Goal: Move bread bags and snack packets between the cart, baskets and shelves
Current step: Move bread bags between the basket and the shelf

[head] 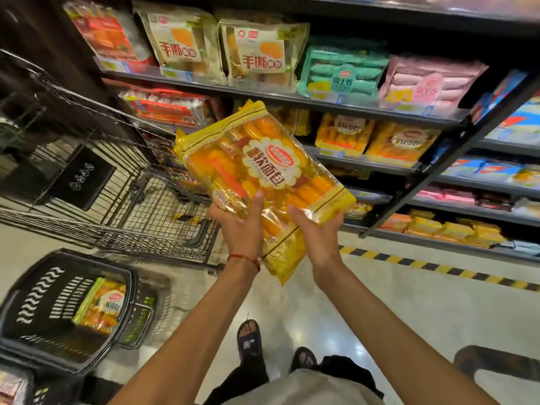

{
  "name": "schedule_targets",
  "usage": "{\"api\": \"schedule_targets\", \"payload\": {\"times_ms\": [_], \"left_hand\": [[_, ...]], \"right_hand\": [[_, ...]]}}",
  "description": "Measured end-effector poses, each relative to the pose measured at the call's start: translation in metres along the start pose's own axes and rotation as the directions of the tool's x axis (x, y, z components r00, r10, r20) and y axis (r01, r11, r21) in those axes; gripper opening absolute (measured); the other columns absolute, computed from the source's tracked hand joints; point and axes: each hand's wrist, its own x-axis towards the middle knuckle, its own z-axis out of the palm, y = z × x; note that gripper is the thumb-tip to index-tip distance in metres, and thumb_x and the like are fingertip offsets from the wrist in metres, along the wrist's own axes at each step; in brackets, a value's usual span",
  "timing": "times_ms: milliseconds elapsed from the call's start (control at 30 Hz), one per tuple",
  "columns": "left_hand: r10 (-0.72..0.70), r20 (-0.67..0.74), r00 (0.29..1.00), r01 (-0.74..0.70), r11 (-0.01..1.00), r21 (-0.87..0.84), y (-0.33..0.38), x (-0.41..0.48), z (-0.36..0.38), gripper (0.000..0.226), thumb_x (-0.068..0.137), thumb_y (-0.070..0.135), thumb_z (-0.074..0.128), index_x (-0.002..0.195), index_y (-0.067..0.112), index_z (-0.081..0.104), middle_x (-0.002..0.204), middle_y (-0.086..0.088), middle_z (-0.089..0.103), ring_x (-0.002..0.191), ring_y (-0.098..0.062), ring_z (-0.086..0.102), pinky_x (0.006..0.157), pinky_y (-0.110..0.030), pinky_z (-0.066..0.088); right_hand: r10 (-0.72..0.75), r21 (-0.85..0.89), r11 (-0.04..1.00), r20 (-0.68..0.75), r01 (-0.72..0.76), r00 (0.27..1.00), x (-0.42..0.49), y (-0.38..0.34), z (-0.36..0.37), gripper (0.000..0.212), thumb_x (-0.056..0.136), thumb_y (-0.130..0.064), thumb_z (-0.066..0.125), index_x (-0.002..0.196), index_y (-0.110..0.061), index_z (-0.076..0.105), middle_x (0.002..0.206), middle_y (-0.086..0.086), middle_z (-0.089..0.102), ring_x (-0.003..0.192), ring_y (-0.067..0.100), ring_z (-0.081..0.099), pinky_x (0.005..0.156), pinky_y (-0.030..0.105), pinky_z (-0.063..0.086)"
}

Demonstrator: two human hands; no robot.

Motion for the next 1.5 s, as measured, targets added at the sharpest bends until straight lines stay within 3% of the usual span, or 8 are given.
{"api": "schedule_targets", "payload": {"times_ms": [133,300,633,800,933,1200,1400,1500], "left_hand": [[-0.002,0.028,1.000,0.002,1.000,0.008,0.002,0.005,0.001,0.094,0.091,0.025,0.078,0.156,0.015,0.012,0.130,0.018,0.041,0.110,0.009,0.052,0.085,0.000,0.042],[-0.092,0.071,0.993,0.092,0.996,0.001,0.013,0.021,-0.002,0.106,0.074,0.052,0.083,0.150,0.021,0.017,0.149,-0.003,0.047,0.132,-0.023,0.054,0.111,-0.049,0.047],[-0.262,0.164,0.951,0.252,0.965,0.078,0.018,0.061,-0.014,0.096,0.076,0.049,0.085,0.147,0.017,0.029,0.142,-0.005,0.055,0.126,-0.024,0.059,0.110,-0.050,0.047],[-0.070,0.065,0.995,0.045,0.946,0.320,0.041,0.098,-0.022,0.111,0.088,0.047,0.077,0.163,0.008,0.003,0.170,-0.012,0.009,0.157,-0.026,0.011,0.126,-0.044,0.017],[0.041,0.226,0.973,-0.146,0.869,0.474,0.054,0.141,-0.011,0.096,0.090,0.055,0.070,0.162,0.013,0.021,0.167,-0.010,0.021,0.154,-0.027,0.017,0.122,-0.045,0.020],[-0.260,0.429,0.865,0.047,0.893,0.447,0.040,0.163,0.025,0.111,0.082,0.070,0.069,0.162,0.012,0.018,0.164,-0.009,0.031,0.148,-0.030,0.033,0.117,-0.047,0.029],[-0.165,0.437,0.884,-0.018,0.923,0.385,0.026,0.139,0.063,0.063,0.091,0.040,0.074,0.145,0.017,0.048,0.118,0.012,0.054,0.109,-0.010,0.050,0.082,-0.016,0.041],[-0.163,0.378,0.911,-0.002,0.916,0.401,0.012,0.137,0.074,0.065,0.083,0.048,0.081,0.138,0.024,0.057,0.121,0.009,0.068,0.112,-0.013,0.063,0.092,-0.029,0.053]], "right_hand": [[0.009,0.095,0.995,-0.043,-0.005,0.999,0.010,-0.002,0.012,0.164,0.035,-0.073,0.095,0.163,-0.042,-0.002,0.160,-0.004,0.043,0.143,0.023,0.049,0.115,0.055,0.045],[-0.056,0.133,0.989,-0.120,0.072,0.991,0.013,0.000,0.025,0.135,0.070,-0.044,0.096,0.164,-0.040,-0.001,0.158,-0.005,0.045,0.139,0.020,0.051,0.114,0.053,0.047],[-0.402,-0.008,0.913,-0.180,0.408,0.898,0.026,-0.021,0.047,0.111,0.085,-0.029,0.088,0.165,-0.031,0.012,0.165,-0.009,0.035,0.149,0.010,0.040,0.121,0.045,0.042],[-0.519,-0.230,0.846,-0.153,0.481,0.841,0.033,-0.042,0.024,0.106,0.084,-0.029,0.088,0.165,-0.030,0.019,0.162,-0.010,0.036,0.149,0.008,0.038,0.123,0.040,0.036],[-0.485,-0.263,0.854,-0.089,0.449,0.870,0.029,-0.048,-0.002,0.107,0.084,-0.028,0.087,0.165,-0.038,0.017,0.152,-0.034,0.035,0.136,-0.020,0.036,0.110,0.014,0.037],[-0.398,-0.204,0.901,-0.044,0.382,0.916,0.043,-0.047,-0.062,0.090,0.085,-0.014,0.083,0.160,-0.027,0.034,0.137,-0.010,0.064,0.115,-0.001,0.067,0.080,0.016,0.058],[-0.256,-0.128,0.960,-0.046,0.248,0.966,0.082,-0.046,-0.103,0.071,0.089,-0.015,0.078,0.150,-0.029,0.044,0.123,-0.012,0.070,0.102,0.000,0.072,0.070,0.017,0.059],[-0.161,-0.084,0.983,0.000,0.160,0.987,0.112,-0.046,-0.120,0.052,0.095,-0.011,0.071,0.139,-0.033,0.054,0.114,-0.011,0.076,0.100,0.008,0.075,0.069,0.021,0.059]]}}
